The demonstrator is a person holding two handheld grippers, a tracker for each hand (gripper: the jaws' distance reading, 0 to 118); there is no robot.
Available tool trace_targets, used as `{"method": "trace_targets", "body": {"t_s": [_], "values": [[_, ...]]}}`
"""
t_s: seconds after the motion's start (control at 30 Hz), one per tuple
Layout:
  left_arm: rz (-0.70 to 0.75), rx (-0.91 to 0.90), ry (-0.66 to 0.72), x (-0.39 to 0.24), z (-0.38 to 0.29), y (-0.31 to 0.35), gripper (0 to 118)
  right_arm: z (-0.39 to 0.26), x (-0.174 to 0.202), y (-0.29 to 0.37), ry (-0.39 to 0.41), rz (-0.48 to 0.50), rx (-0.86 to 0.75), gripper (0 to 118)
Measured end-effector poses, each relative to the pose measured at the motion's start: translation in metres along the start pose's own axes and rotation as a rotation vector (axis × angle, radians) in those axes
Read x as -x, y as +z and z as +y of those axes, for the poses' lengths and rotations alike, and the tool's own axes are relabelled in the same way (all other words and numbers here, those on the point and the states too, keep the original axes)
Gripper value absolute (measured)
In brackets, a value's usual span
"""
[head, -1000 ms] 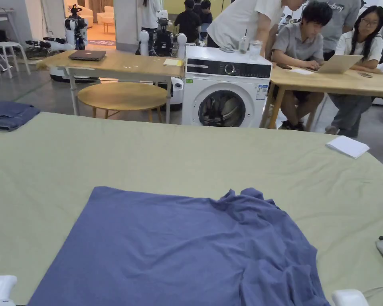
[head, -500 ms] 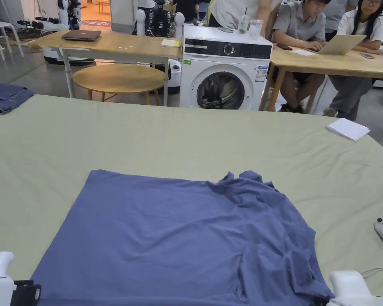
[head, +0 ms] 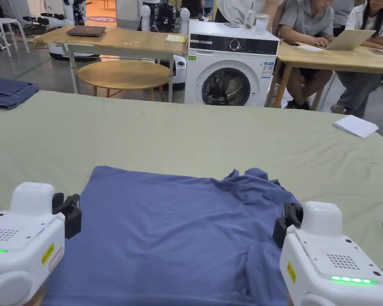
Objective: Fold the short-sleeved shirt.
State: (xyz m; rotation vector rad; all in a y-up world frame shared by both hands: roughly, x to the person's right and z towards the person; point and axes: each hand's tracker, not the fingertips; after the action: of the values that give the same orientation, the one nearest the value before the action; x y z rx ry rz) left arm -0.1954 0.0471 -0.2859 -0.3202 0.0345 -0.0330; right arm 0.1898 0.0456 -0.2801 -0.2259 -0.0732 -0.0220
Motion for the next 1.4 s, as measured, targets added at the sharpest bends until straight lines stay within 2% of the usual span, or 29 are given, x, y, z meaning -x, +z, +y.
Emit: {"method": "trace_targets", "body": {"t_s": [0.03, 0.07, 0.3, 0.53, 0.73, 0.77, 0.8, 0.83, 0.87, 0.97, 1.03, 1.1, 1.17, 1.2, 1.23, 1.27, 1.4], "values": [[0.008, -0.016, 0.006, -0.004, 0.003, 0.002, 3, 0.002, 0.006, 0.0, 0.02, 0.003, -0.024, 0], [0.006, -0.026, 0.016, -0.004, 0.004, -0.002, 0, 0.003, 0.01, 0.001, 0.032, -0.004, -0.025, 0], [-0.032, 0.037, 0.023, -0.005, 0.009, -0.007, 0, 0.005, 0.018, -0.008, 0.021, 0.022, 0.011, 0], [-0.089, 0.443, 0.019, 0.042, -0.019, -0.01, 0, -0.012, 0.007, -0.013, 0.047, 0.037, 0.121, 0], [-0.043, 0.619, 0.082, 0.088, -0.048, -0.001, 0, -0.028, 0.001, -0.014, 0.059, 0.03, 0.187, 0], [-0.047, 0.639, 0.105, 0.094, -0.052, -0.001, 4, -0.029, 0.0, -0.015, 0.059, 0.03, 0.196, 0], [-0.059, 0.667, 0.137, 0.1, -0.057, -0.004, 15, -0.031, 0.001, -0.015, 0.061, 0.031, 0.206, 0], [-0.058, 0.696, 0.162, 0.104, -0.062, -0.008, 32, -0.033, 0.0, -0.015, 0.061, 0.032, 0.212, 0], [-0.053, 0.717, 0.175, 0.102, -0.064, -0.01, 38, -0.035, 0.0, -0.015, 0.062, 0.033, 0.217, 0], [-0.056, 0.772, 0.205, 0.102, -0.082, -0.027, 41, -0.04, -0.001, -0.012, 0.059, 0.035, 0.23, 0], [-0.022, 0.87, 0.168, 0.095, -0.098, -0.041, 41, -0.042, -0.003, -0.011, 0.063, 0.034, 0.242, 0], [-0.023, 0.812, 0.18, 0.092, -0.098, -0.037, 41, -0.043, -0.005, -0.008, 0.062, 0.033, 0.251, 0], [-0.003, 0.79, 0.173, 0.094, -0.1, -0.037, 36, -0.043, -0.01, -0.003, 0.064, 0.03, 0.256, 0], [0.0, 0.778, 0.132, 0.089, -0.101, -0.034, 27, -0.043, -0.013, 0.001, 0.069, 0.021, 0.257, 0], [-0.022, 0.769, 0.094, 0.084, -0.102, -0.032, 11, -0.043, -0.017, 0.003, 0.072, 0.01, 0.259, 0], [-0.039, 0.757, 0.085, 0.081, -0.102, -0.029, 2, -0.043, -0.021, 0.005, 0.078, 0.003, 0.265, 0], [-0.042, 0.764, 0.076, 0.074, -0.101, -0.027, 1, -0.039, -0.046, 0.008, 0.109, -0.032, 0.335, 0]]}}
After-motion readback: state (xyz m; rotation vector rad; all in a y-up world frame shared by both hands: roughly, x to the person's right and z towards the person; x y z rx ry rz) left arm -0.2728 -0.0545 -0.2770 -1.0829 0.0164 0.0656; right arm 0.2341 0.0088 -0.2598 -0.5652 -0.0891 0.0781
